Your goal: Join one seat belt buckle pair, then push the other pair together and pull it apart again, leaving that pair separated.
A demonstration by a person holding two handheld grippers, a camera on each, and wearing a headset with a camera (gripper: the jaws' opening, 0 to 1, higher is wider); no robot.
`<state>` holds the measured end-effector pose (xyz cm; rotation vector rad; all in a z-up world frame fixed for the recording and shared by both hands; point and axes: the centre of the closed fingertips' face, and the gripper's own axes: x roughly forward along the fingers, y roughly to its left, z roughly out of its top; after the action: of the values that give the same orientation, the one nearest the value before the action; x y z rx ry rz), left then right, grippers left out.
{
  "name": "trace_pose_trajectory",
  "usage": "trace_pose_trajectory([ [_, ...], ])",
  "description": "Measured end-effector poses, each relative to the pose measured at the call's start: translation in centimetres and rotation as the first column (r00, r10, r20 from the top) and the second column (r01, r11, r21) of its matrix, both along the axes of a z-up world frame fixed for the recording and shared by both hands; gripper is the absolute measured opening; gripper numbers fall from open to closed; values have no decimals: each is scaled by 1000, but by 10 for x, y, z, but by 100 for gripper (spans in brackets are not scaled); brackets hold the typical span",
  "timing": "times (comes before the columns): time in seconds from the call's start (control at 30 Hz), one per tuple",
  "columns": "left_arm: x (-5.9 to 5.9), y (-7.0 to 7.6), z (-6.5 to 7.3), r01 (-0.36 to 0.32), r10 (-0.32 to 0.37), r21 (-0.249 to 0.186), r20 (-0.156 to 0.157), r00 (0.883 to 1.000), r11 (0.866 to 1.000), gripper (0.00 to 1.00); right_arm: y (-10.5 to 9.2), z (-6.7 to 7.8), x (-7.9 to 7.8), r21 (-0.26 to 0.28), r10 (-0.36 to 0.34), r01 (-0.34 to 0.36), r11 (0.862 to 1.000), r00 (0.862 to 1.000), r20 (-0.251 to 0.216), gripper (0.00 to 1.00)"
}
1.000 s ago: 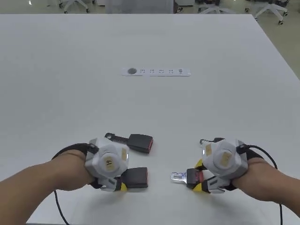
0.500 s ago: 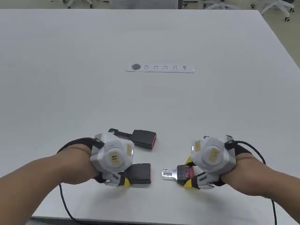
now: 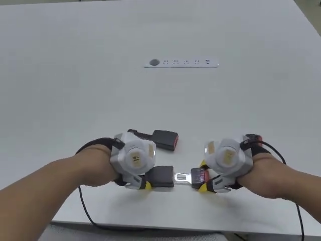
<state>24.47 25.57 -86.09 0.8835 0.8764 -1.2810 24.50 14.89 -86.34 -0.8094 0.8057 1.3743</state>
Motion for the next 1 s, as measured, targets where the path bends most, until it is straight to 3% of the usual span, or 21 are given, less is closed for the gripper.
trace_pose_trajectory([
  [0.6, -1, 0, -1, 7, -7, 13, -8, 1000, 1000, 32, 4, 1, 1, 14, 8, -8, 1000, 1000, 20, 34],
  [1.0, -1, 0, -1, 6, -6, 4, -11, 1000, 1000, 32, 18, 1, 0, 32, 19, -20, 999, 999, 26, 34],
])
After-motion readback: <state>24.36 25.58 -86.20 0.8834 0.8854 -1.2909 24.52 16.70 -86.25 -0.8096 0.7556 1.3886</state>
